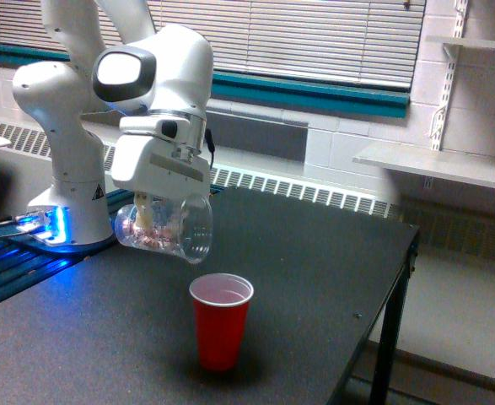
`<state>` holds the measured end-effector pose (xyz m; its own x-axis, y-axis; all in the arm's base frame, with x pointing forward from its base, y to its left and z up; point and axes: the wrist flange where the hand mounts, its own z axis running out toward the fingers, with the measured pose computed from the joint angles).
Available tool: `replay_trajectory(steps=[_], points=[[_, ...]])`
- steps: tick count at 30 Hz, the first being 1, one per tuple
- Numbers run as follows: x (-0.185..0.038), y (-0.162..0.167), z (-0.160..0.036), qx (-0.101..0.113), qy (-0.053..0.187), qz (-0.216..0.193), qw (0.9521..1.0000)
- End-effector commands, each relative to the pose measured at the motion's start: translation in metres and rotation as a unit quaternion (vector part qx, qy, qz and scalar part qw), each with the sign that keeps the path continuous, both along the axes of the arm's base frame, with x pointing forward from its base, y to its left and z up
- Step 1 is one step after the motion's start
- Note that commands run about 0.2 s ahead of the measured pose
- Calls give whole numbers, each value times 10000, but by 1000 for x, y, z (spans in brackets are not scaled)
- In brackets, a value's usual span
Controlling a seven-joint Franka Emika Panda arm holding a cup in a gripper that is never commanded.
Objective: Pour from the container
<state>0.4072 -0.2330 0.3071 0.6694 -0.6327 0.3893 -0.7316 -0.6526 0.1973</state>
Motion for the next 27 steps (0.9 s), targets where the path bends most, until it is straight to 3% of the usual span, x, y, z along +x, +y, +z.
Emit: replay_trajectory(steps=[1, 14, 27], points=[[11, 5, -2, -97, 161, 290, 9994], [15, 18, -9, -148, 491, 595, 9969], [21, 17, 3, -367, 889, 776, 9923]])
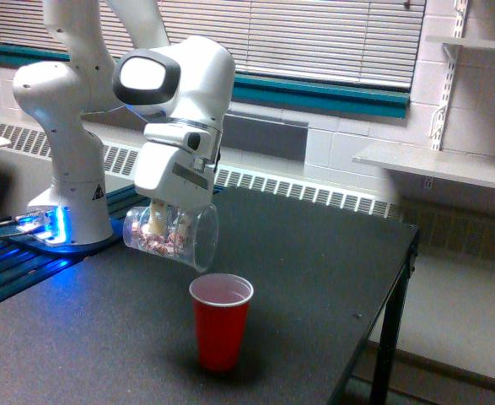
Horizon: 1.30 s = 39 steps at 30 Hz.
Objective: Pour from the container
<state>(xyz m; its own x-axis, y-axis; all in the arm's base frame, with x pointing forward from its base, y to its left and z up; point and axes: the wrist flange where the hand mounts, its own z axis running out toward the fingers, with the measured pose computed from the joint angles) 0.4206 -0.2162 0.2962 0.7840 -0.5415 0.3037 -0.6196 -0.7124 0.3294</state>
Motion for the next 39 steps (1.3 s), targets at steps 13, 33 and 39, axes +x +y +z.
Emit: replay_trajectory(steps=[13, 33, 39], points=[[15, 2, 20, -305, 394, 409, 9979], [22, 2, 32, -505, 768, 633, 9938], [22, 2, 34, -585, 878, 706, 9919]])
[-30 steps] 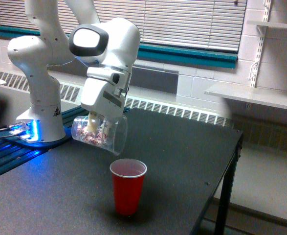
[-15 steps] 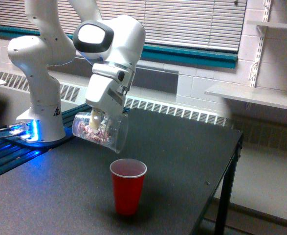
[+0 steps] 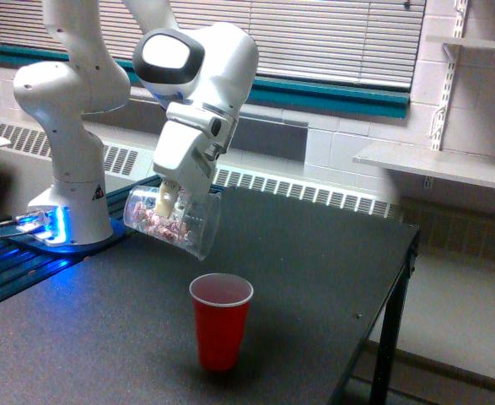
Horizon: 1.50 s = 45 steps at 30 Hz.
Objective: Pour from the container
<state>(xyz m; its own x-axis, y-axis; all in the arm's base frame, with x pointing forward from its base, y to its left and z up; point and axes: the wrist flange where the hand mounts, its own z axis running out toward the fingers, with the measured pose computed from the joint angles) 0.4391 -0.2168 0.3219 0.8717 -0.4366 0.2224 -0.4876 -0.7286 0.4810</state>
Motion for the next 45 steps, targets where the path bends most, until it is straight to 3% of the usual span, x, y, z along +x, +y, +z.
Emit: replay_trajectory(steps=[1, 10, 38, 45], points=[[4, 3, 9, -105, 140, 229, 9996], [6, 4, 15, -176, 325, 302, 9989], [5, 13, 24, -246, 357, 269, 9987], [3, 17, 25, -166, 140, 168, 9996]])
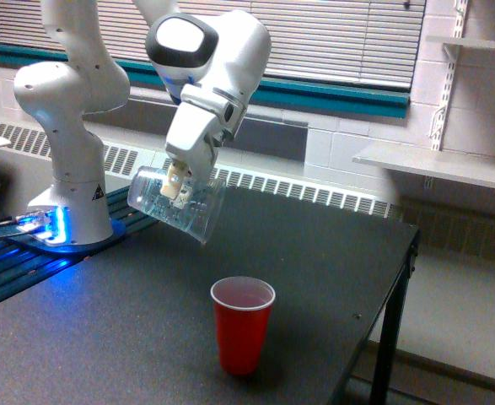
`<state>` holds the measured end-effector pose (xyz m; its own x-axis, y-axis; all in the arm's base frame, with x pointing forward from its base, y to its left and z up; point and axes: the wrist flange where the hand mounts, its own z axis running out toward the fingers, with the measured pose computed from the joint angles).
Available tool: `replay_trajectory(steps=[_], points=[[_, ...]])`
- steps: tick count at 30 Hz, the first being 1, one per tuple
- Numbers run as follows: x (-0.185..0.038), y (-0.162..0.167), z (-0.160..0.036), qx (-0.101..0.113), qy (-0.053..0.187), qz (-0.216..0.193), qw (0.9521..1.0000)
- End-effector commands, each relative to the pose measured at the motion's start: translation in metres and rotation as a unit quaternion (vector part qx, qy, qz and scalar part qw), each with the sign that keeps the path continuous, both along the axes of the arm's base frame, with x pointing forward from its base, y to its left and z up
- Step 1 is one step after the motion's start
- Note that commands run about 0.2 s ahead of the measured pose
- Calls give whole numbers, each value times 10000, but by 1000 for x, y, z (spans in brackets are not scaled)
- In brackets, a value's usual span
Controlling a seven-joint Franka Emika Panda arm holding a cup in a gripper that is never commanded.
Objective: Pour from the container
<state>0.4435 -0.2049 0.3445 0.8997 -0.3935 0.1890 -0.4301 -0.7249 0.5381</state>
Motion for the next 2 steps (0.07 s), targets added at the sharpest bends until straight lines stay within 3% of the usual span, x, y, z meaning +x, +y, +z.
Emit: replay_trajectory(steps=[1, 2], points=[[-2, 5, 3, 103, -169, -11, 9998], [-3, 5, 4, 81, -177, -23, 9998]])
